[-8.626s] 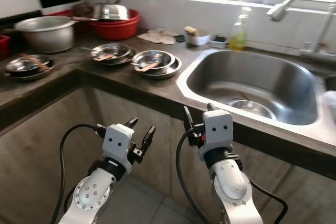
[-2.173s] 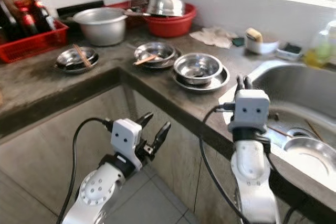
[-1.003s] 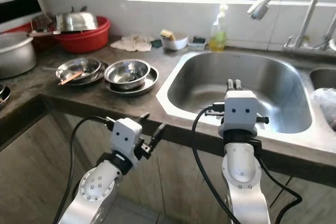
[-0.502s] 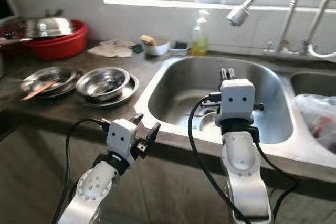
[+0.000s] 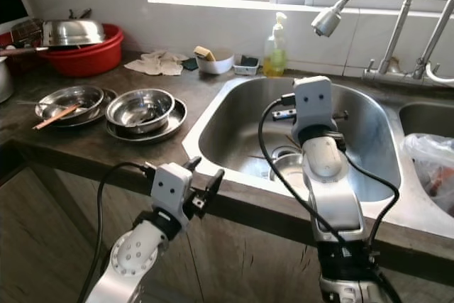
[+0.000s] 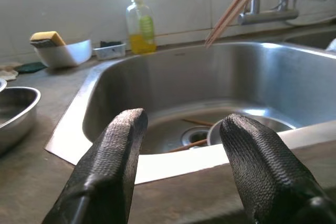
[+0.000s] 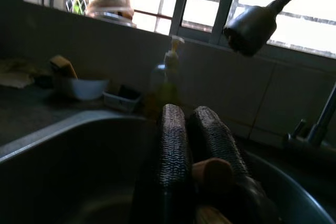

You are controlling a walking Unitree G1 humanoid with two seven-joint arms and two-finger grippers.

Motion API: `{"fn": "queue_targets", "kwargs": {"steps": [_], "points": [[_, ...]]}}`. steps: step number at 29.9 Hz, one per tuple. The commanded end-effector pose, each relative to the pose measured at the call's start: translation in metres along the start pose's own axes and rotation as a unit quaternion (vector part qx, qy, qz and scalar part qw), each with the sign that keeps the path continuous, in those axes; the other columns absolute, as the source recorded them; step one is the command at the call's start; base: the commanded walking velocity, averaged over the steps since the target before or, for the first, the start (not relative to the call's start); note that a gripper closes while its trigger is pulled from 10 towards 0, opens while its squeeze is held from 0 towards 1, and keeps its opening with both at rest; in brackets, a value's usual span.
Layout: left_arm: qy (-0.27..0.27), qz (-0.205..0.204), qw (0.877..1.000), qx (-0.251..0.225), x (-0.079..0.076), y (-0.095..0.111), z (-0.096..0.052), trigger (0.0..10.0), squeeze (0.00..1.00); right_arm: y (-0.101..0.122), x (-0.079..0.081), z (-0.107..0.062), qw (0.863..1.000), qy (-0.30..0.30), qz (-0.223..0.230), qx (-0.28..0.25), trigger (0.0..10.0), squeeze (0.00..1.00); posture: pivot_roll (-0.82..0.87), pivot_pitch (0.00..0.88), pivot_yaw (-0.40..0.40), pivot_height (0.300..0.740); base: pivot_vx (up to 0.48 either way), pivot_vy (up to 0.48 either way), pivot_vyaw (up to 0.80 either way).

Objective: Kitchen organization

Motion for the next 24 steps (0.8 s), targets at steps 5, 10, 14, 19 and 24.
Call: {"fn": "queue_targets", "kwargs": {"steps": [5, 10, 14, 19, 24], "points": [[0.001, -0.005, 1.000, -0.001, -0.003, 0.005, -0.008, 10.0, 0.00, -0.030, 0.003, 0.021, 0.996, 0.016, -0.004, 0.086, 10.0, 0.00, 0.03, 0.029, -0.044, 0.740, 0.000, 0.000, 0.00], [0.002, -0.012, 1.000, 0.000, -0.007, 0.009, -0.013, 10.0, 0.00, -0.044, 0.016, 0.024, 0.992, 0.046, -0.026, 0.118, 10.0, 0.00, 0.04, 0.074, -0.039, 0.740, 0.000, 0.000, 0.00], [0.003, -0.015, 1.000, 0.006, -0.009, 0.011, -0.017, 10.0, 0.00, -0.064, 0.023, 0.021, 0.982, 0.078, -0.049, 0.164, 10.0, 0.00, 0.04, 0.098, -0.046, 0.740, 0.000, 0.000, 0.00], [0.003, -0.017, 1.000, 0.012, -0.010, 0.010, -0.020, 10.0, 0.00, -0.079, 0.028, 0.012, 0.975, 0.096, -0.051, 0.193, 10.0, 0.66, 0.04, 0.115, -0.046, 0.740, 0.000, 0.000, 0.00], [0.003, -0.017, 1.000, 0.016, -0.010, 0.010, -0.020, 10.0, 0.00, -0.079, 0.029, 0.009, 0.977, 0.096, -0.035, 0.185, 10.0, 1.00, 0.04, 0.115, -0.048, 0.740, 0.000, 0.000, 0.00]]}}
Point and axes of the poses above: a point about 5 cm out from each wrist's last joint towards the gripper, its own z axis pointing out of the wrist towards the gripper, its own y axis along the axis of the wrist's last joint, x = y × z, the point moved 2 cm from there along z, pointing out of the wrist towards the gripper, and after that the axes turned 6 degrees about z, right-handed, at the moved point
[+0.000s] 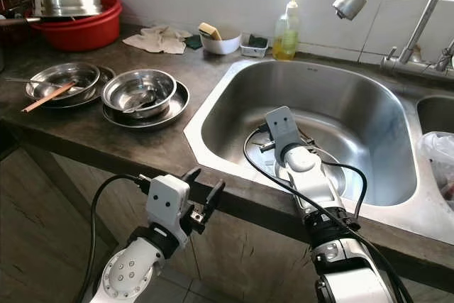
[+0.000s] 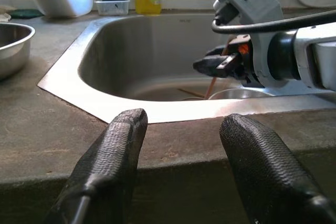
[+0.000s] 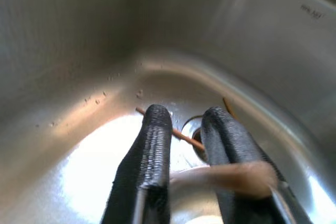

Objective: Kitchen organization

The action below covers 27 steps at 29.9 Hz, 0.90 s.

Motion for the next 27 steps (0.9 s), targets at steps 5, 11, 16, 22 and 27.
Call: {"fn": "queue_targets", "kwargs": {"steps": [5, 11, 16, 22, 27], "points": [[0.003, 0.007, 1.000, -0.006, 0.003, 0.005, 0.002, 10.0, 0.00, 0.011, 0.002, -0.005, 0.999, 0.001, 0.023, -0.035, 10.0, 1.00, 0.04, 0.101, -0.044, 0.740, 0.000, 0.000, 0.00], [0.006, 0.012, 1.000, -0.009, 0.006, 0.005, 0.006, 10.0, 0.00, 0.025, 0.001, -0.016, 0.996, -0.017, 0.034, -0.081, 10.0, 1.00, 0.03, 0.076, -0.041, 0.740, 0.000, 0.000, 0.00], [0.007, 0.013, 1.000, -0.010, 0.007, 0.005, 0.010, 10.0, 0.00, 0.040, 0.000, -0.029, 0.989, -0.021, 0.055, -0.133, 10.0, 1.00, 0.02, 0.054, -0.037, 0.740, 0.000, 0.000, 0.00], [0.009, 0.017, 1.000, -0.018, 0.011, 0.005, 0.018, 10.0, 0.00, 0.063, -0.004, -0.058, 0.973, -0.024, 0.079, -0.216, 10.0, 0.00, 0.01, 0.013, -0.027, 0.740, 0.000, 0.000, 0.00], [0.011, 0.019, 0.999, -0.023, 0.015, 0.006, 0.022, 10.0, 0.00, 0.068, -0.003, -0.084, 0.960, -0.023, 0.100, -0.261, 10.0, 0.00, 0.01, 0.000, -0.022, 0.740, 0.000, 0.000, 0.00]]}}
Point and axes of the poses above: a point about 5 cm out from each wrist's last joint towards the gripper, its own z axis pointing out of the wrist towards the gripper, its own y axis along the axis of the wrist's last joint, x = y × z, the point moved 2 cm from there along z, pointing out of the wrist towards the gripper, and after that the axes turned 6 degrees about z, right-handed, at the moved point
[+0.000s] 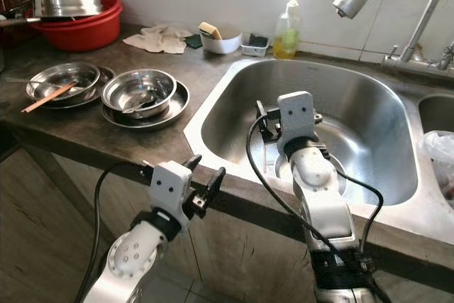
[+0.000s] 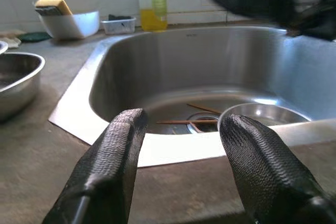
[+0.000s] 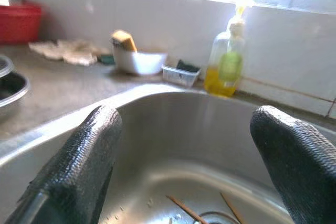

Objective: Kitchen organization

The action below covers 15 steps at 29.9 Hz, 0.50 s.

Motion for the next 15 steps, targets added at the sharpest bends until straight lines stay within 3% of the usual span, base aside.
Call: {"fn": "queue_targets", "kwargs": {"steps": [1, 5, 11, 15], "points": [[0.002, -0.002, 1.000, 0.000, 0.000, -0.002, 0.002, 10.0, 0.00, 0.013, 0.001, -0.008, 0.999, -0.001, 0.013, -0.031, 10.0, 0.00, 0.01, 0.000, -0.021, 0.740, 0.000, 0.000, 0.00], [0.007, -0.004, 1.000, 0.004, 0.003, -0.005, 0.001, 10.0, 0.00, 0.011, 0.007, -0.030, 0.999, 0.010, 0.027, -0.034, 10.0, 0.00, 0.01, 0.000, -0.016, 0.740, 0.000, 0.000, 0.00], [0.005, -0.004, 1.000, 0.008, 0.004, -0.009, -0.003, 10.0, 0.00, -0.012, 0.012, -0.054, 0.999, 0.012, 0.035, 0.004, 10.0, 0.00, 0.00, 0.000, -0.012, 0.740, 0.000, 0.000, 0.00], [0.005, -0.009, 1.000, 0.018, 0.004, -0.015, -0.006, 10.0, 0.00, -0.016, 0.014, -0.057, 0.999, 0.004, 0.039, 0.010, 10.0, 0.00, 0.00, 0.000, -0.010, 0.740, 0.000, 0.000, 0.72]]}}
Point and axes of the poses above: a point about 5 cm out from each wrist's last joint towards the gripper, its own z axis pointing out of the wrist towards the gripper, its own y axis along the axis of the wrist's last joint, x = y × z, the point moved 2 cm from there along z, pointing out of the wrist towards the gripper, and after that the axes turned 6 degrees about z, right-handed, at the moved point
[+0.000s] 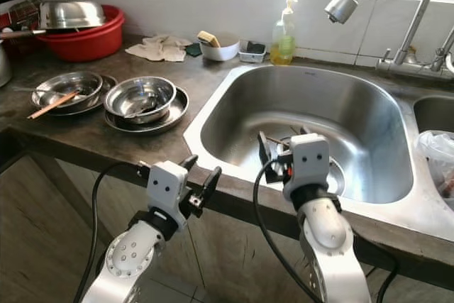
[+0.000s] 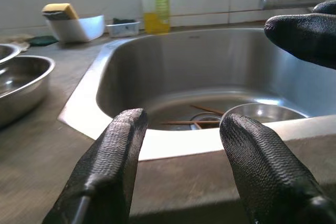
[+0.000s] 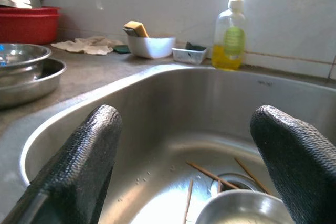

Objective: Kitchen organization

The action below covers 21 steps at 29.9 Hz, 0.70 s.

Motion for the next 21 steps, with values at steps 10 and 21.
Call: {"fn": "queue_targets", "kwargs": {"steps": [10, 21], "points": [[0.007, -0.006, 1.000, 0.017, 0.0016, -0.0102, -0.0061, 10.0, 0.00, 0.0111, 0.0092, 0.0041, 1.000, 0.005, 0.001, -0.029, 10.0, 0.00, 0.01, 0.000, -0.016, 0.740, 0.000, 0.448, 0.80], [0.014, 0.005, 1.000, 0.024, 0.0029, -0.0107, -0.0062, 10.0, 0.00, 0.0172, 0.0076, 0.0087, 0.999, -0.002, 0.004, -0.037, 10.0, 0.00, 0.01, 0.000, -0.015, 0.740, 0.000, 0.000, 0.65]]}}
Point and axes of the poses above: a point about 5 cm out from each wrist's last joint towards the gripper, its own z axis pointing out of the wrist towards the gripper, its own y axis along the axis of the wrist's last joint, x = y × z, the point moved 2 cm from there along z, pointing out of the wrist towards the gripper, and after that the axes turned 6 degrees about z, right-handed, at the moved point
